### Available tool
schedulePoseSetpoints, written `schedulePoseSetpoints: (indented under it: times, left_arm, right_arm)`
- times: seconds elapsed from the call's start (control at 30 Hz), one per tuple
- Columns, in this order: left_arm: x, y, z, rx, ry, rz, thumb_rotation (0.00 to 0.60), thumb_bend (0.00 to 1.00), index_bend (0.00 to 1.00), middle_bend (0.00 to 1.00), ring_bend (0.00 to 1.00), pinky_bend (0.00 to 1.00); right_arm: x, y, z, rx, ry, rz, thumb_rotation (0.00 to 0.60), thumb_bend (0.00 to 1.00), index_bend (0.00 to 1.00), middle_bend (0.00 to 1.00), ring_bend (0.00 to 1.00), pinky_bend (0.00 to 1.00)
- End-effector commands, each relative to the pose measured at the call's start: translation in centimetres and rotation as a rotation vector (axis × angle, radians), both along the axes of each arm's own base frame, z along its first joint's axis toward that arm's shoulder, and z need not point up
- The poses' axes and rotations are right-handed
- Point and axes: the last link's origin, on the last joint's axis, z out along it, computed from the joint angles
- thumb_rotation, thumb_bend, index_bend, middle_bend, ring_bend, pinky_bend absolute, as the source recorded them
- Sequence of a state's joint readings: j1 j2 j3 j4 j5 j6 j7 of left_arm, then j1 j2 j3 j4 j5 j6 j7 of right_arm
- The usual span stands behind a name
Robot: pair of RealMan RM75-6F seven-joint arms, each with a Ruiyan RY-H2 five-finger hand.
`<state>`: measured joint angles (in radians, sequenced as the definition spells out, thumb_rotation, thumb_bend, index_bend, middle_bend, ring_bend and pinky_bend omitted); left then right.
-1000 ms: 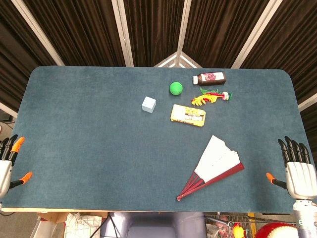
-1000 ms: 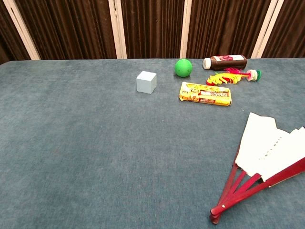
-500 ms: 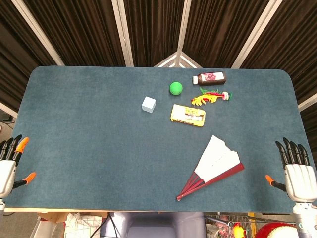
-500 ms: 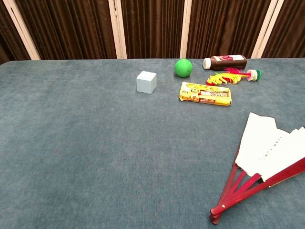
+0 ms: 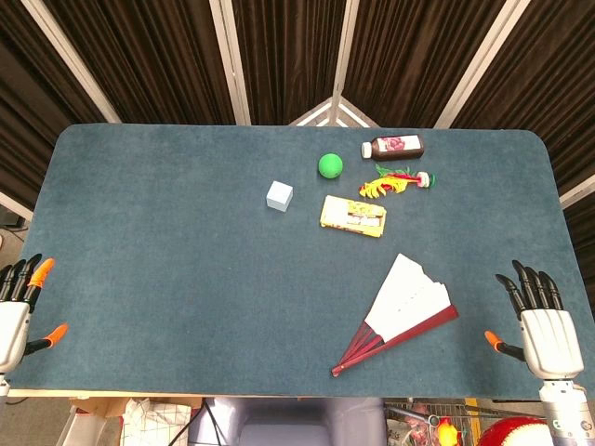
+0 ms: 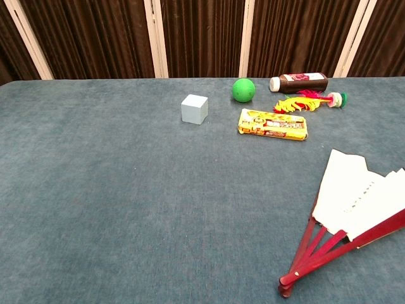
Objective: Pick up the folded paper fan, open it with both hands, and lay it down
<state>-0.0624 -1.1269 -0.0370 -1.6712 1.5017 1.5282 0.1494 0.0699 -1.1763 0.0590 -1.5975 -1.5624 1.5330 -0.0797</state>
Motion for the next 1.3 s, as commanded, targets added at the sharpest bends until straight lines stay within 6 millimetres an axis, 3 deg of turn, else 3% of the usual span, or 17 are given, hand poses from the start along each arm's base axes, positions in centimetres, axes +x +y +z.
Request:
schedulePoseSetpoints:
  times: [0.03, 0.27, 0.63, 1.03, 1.3]
  left_arm:
    - [-0.1, 0.2, 0.0, 0.001, 0.001, 0.005, 0.6, 0.21, 0.04, 0.0, 0.0, 0.0]
    - [0.1, 0.0, -0.1, -0.003, 0.002, 0.0, 0.6, 0.21, 0.05, 0.0, 0.0, 0.0]
    - [-0.1, 0.2, -0.2, -0.009, -0.002, 0.019, 0.6, 0.21, 0.05, 0.0, 0.0, 0.0]
    - [-0.2, 0.3, -0.2, -0.01, -0.004, 0.025, 0.6, 0.21, 0.05, 0.0, 0.0, 0.0]
    - [-0.3, 0.5, -0.4, -0.013, 0.004, 0.034, 0.6, 0.21, 0.05, 0.0, 0.0, 0.0]
  right_arm:
    - [0.0, 0.1, -0.1, 0.0, -0.002, 0.001, 0.6, 0.14, 0.19, 0.02, 0.06, 0.09]
    - [0.6, -0.1, -1.0, 0.009, 0.019, 0.05, 0.6, 0.14, 0.24, 0.04, 0.06, 0.11]
    - [1.7, 0.1, -6.7, 0.145, 0.09, 0.203, 0.6, 0.13, 0.31, 0.06, 0.07, 0.11]
    - [0.2, 0.7, -8.3, 0.187, 0.113, 0.246, 0.6, 0.14, 0.33, 0.06, 0.08, 0.11]
    - [-0.5, 1.1, -10.4, 0.201, 0.121, 0.262, 0.6, 0.14, 0.38, 0.06, 0.1, 0.11]
